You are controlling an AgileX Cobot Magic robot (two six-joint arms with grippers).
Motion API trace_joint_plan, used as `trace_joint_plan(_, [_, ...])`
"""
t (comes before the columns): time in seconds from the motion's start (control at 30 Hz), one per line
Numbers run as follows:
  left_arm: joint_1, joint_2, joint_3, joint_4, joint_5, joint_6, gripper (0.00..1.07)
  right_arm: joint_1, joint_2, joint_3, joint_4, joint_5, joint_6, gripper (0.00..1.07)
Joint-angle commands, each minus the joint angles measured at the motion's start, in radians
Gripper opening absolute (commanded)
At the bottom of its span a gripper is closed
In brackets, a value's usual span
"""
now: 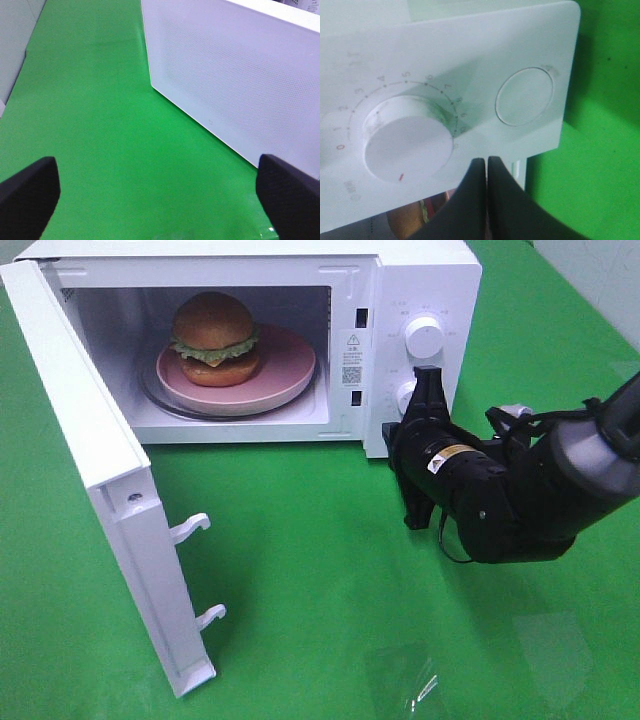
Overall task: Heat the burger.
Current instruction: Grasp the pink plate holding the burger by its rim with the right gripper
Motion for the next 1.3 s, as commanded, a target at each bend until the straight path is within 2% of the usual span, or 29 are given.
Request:
trace_joint_plan(0.03, [0.002, -0.001, 0.001, 0.002, -0.005, -0.004, 1.00, 0.000, -0.042, 0.024, -0.028, 0.027, -0.005, 0.01])
trace_joint_plan(0.33, [0.002, -0.001, 0.001, 0.002, -0.005, -0.004, 1.00, 0.000, -0.194, 0.121, -0.151, 0.146, -0.140, 0.03])
trace_joint_plan(0.87, [0.002, -0.001, 0.001, 0.001, -0.005, -0.004, 1.00, -0.002, -0.410, 0.119, -0.140, 0.425, -0.658, 0.06])
trace_joint_plan(0.93, [0.002, -0.001, 0.001, 0.001, -0.005, -0.004, 1.00, -0.002, -0.464, 0.118, -0.140, 0.505, -0.801, 0.06])
trace_joint_plan(1.03, [0.002, -0.001, 0.001, 0.001, -0.005, -0.004, 1.00, -0.002, -0.475, 0.118, -0.140, 0.523, -0.835, 0.06])
trace_joint_plan(1.07, [0.002, -0.001, 0.001, 0.001, -0.005, -0.004, 1.00, -0.003, -0.499, 0.106, -0.140, 0.592, -0.924, 0.06])
trace_joint_plan(1.17, [0.002, -0.001, 0.001, 0.001, -0.005, -0.004, 1.00, -0.015, -0.517, 0.086, -0.141, 0.680, -1.004, 0.06])
trace_joint_plan(1.2, [0.002, -0.001, 0.001, 0.003, -0.005, -0.004, 1.00, -0.032, -0.524, 0.050, -0.145, 0.776, -1.087, 0.06])
trace_joint_plan(1.23, [0.002, -0.001, 0.001, 0.003, -0.005, -0.004, 1.00, -0.032, -0.524, 0.050, -0.145, 0.776, -1.087, 0.06])
trace_joint_plan(1.3, [0.002, -0.001, 0.001, 0.003, -0.005, -0.004, 1.00, -0.083, -0.529, -0.028, -0.149, 0.944, -1.255, 0.07])
